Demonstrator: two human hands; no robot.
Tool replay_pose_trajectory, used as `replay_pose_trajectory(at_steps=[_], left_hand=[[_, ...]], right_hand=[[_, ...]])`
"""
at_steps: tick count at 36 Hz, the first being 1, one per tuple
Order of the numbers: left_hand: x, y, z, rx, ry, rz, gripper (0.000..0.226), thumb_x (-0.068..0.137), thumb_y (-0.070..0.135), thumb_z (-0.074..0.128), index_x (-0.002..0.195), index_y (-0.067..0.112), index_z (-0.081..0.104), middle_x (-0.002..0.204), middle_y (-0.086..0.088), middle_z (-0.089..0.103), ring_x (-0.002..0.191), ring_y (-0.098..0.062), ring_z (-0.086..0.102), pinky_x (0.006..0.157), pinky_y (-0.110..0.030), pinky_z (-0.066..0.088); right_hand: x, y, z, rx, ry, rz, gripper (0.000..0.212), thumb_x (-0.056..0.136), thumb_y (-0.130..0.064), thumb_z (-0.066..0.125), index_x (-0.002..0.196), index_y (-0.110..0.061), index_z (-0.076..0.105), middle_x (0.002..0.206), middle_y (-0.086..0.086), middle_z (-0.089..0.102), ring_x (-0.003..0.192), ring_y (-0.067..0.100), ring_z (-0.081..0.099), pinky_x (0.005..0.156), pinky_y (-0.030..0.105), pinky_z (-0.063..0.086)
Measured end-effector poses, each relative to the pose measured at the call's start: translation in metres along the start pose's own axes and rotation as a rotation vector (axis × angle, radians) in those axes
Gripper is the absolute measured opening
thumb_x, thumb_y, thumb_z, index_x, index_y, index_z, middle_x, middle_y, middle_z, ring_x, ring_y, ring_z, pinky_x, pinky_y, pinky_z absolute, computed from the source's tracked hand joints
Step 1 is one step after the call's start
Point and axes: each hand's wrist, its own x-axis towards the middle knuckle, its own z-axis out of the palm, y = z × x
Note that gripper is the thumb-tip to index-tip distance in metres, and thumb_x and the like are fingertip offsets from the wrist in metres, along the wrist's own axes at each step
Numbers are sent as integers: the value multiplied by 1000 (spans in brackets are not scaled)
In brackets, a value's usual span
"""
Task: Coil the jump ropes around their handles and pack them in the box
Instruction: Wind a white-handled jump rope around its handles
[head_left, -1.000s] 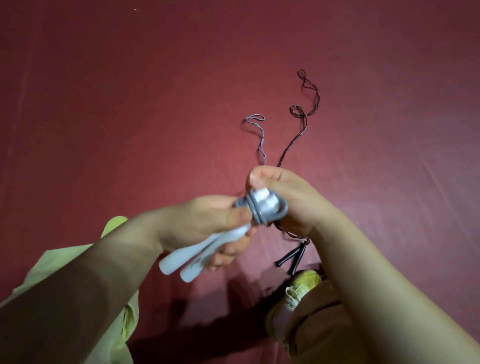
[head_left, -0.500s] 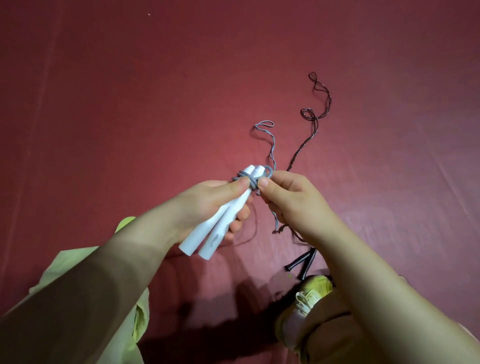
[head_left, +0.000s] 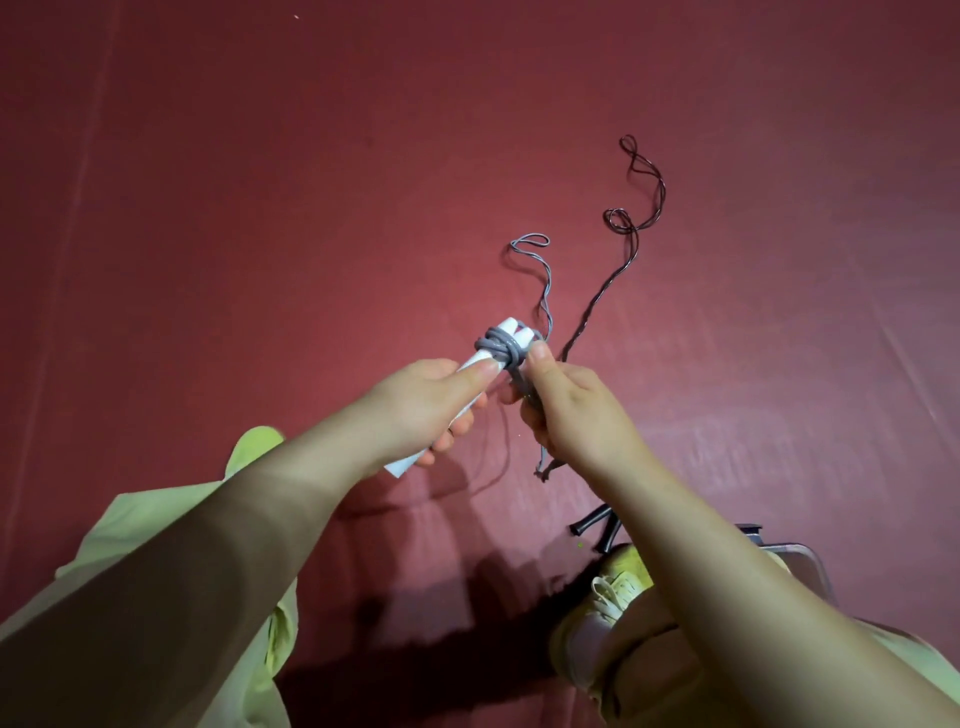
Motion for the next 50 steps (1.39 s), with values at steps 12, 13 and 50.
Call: replay_pose_trajectory(at_steps=[12, 13, 50], left_hand=[[-1, -14, 5, 874, 223, 234, 45, 89, 65, 35, 83, 21, 41, 73, 5, 48, 75, -26, 49, 60, -36, 32], [-1, -14, 5, 887, 227, 263, 44, 89, 64, 35, 85, 20, 41, 74, 5, 47, 77, -26, 49, 61, -36, 31], [4, -15, 9, 103, -29, 23, 53, 93, 59, 35, 82, 12, 57, 56, -2, 54, 45, -20, 49, 49, -27, 41]], right_hand=[[-1, 0, 3, -18, -119, 169, 52, 89, -62, 45, 59, -21, 53, 44, -12, 37, 37, 8, 28, 44, 24, 26], [-1, 1, 2, 11, -115, 177, 50, 90, -60, 47, 58, -21, 51, 47, -10, 36, 39, 10, 27, 44, 23, 25], [6, 3, -11, -90, -83, 36, 47, 100, -44, 43, 65, -16, 58, 41, -11, 37, 37, 7, 30, 46, 25, 26]])
